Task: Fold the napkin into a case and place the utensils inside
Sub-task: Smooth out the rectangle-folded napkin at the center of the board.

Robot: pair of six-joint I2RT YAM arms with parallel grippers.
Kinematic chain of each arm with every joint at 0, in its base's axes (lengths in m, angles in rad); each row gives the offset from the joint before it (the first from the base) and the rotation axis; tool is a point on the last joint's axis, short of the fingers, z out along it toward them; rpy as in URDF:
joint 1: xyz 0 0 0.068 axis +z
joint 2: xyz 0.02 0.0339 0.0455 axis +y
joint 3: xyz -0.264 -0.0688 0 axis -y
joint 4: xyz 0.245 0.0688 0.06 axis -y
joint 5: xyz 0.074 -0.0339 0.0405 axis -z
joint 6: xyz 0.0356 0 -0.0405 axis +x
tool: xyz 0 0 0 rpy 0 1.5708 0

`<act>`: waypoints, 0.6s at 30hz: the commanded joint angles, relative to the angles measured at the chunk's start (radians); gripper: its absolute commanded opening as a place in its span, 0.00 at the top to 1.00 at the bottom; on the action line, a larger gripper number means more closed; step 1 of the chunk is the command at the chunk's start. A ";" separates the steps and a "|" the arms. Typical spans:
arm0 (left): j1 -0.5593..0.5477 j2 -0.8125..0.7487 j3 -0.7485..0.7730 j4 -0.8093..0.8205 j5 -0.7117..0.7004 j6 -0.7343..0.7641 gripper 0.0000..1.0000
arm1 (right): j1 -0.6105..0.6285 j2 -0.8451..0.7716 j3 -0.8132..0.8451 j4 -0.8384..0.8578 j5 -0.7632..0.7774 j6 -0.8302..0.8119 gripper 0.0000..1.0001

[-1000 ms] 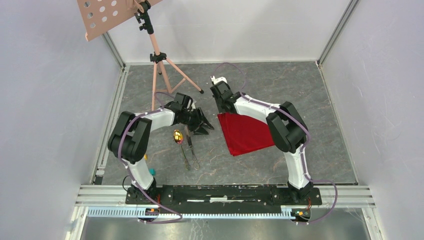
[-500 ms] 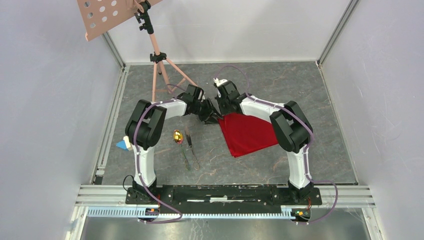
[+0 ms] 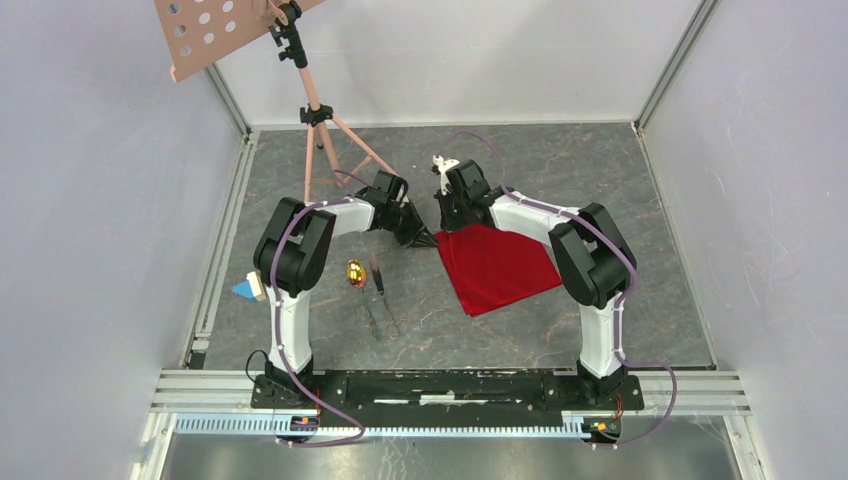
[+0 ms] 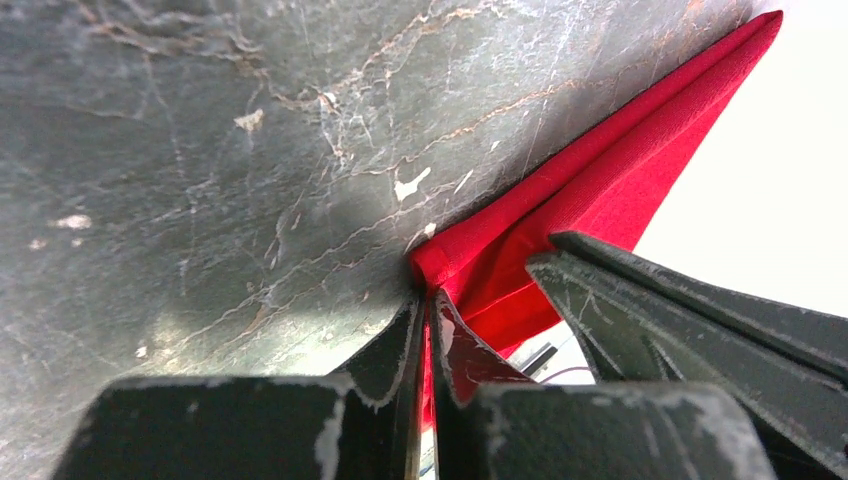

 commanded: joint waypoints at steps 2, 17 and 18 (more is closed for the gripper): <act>0.002 0.017 -0.015 -0.013 -0.050 0.006 0.91 | 0.002 -0.045 -0.012 0.046 -0.107 -0.009 1.00; 0.000 -0.008 -0.036 -0.008 -0.052 0.012 0.91 | 0.002 0.004 -0.016 0.070 -0.145 0.014 0.98; 0.000 -0.014 -0.039 -0.008 -0.054 0.013 0.90 | 0.001 0.005 -0.016 0.068 -0.144 0.014 0.95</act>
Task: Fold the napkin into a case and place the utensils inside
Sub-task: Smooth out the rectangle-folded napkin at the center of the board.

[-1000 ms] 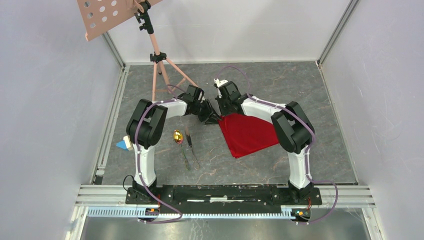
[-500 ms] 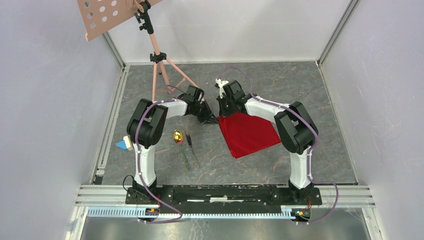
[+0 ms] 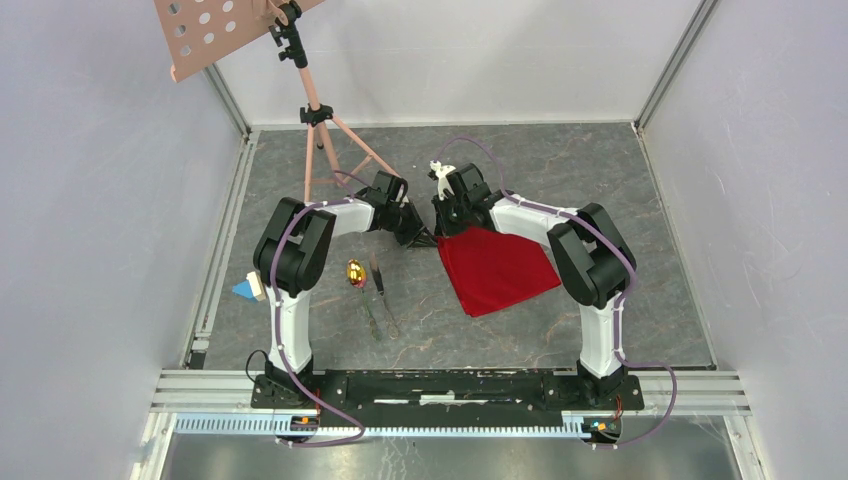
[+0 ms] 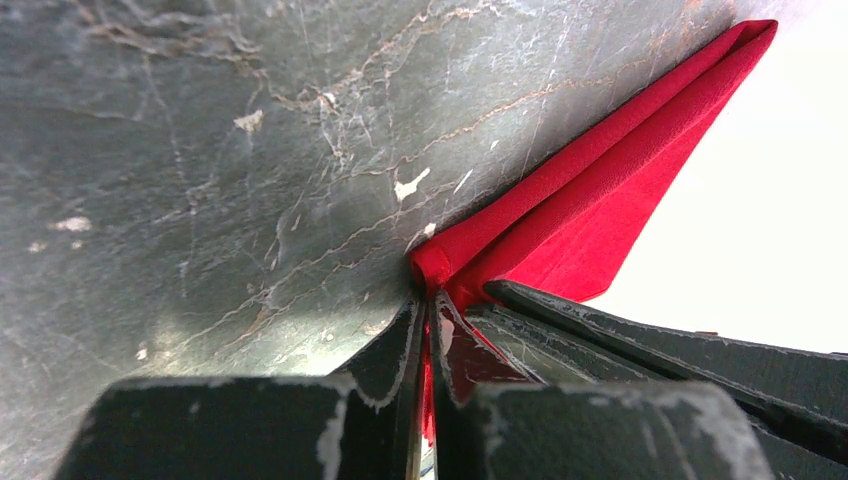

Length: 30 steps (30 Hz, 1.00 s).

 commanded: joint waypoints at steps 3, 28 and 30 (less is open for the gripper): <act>-0.001 -0.035 -0.040 -0.035 -0.057 0.022 0.82 | -0.001 0.004 0.016 0.035 -0.017 0.007 0.87; -0.011 -0.130 0.081 -0.120 0.100 0.069 0.72 | -0.168 -0.400 -0.430 0.158 -0.287 0.117 0.58; -0.030 -0.090 0.147 -0.120 0.108 0.057 0.74 | -0.168 -0.415 -0.493 0.194 -0.332 0.120 0.59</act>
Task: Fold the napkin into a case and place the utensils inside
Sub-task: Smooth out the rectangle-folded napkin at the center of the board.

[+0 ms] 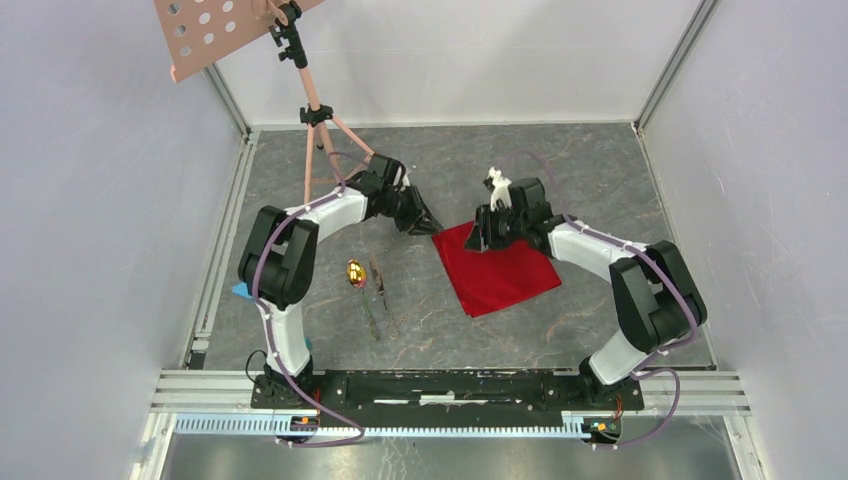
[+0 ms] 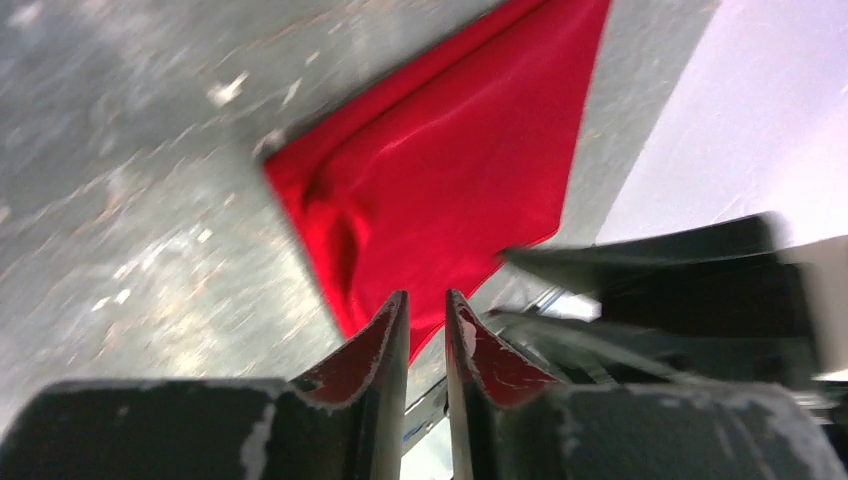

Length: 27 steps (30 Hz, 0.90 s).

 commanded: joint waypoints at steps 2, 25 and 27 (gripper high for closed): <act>-0.053 0.111 0.178 0.012 0.053 -0.020 0.78 | 0.020 -0.041 -0.157 0.131 -0.138 0.025 0.60; -0.041 0.276 0.261 -0.184 -0.138 0.136 0.84 | 0.057 -0.118 -0.451 0.314 -0.161 0.064 0.62; -0.041 0.285 0.260 -0.195 -0.145 0.143 0.85 | 0.055 -0.138 -0.449 0.299 -0.137 0.059 0.61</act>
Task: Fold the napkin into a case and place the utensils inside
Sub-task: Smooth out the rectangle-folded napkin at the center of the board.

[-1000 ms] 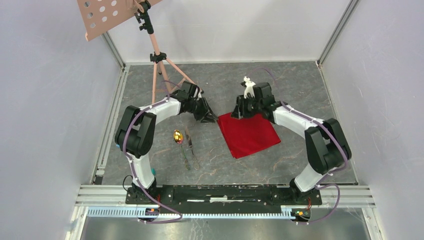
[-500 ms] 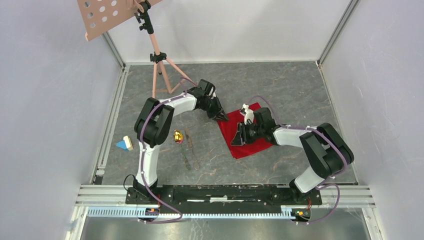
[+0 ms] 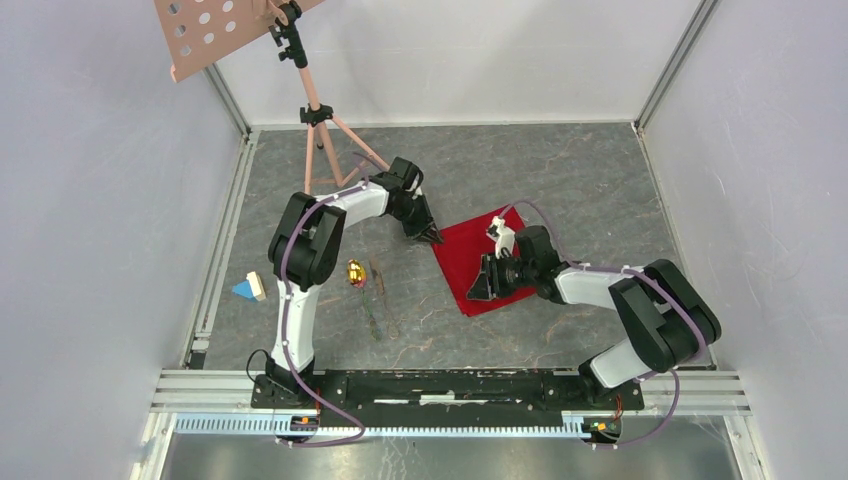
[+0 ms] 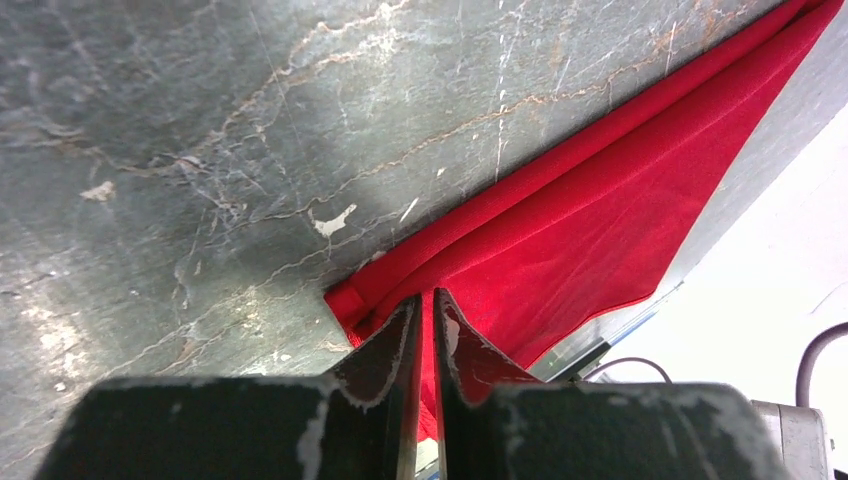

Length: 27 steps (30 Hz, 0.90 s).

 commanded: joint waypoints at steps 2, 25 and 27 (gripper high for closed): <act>0.003 0.048 0.029 -0.047 -0.042 0.078 0.88 | -0.016 -0.047 0.026 -0.027 0.039 -0.037 0.60; 0.034 0.074 0.003 -0.059 -0.072 0.094 0.98 | -0.395 0.455 0.464 0.193 -0.093 0.071 0.53; 0.039 0.082 0.010 -0.069 -0.077 0.097 0.98 | -0.416 0.491 0.465 0.205 -0.113 0.077 0.53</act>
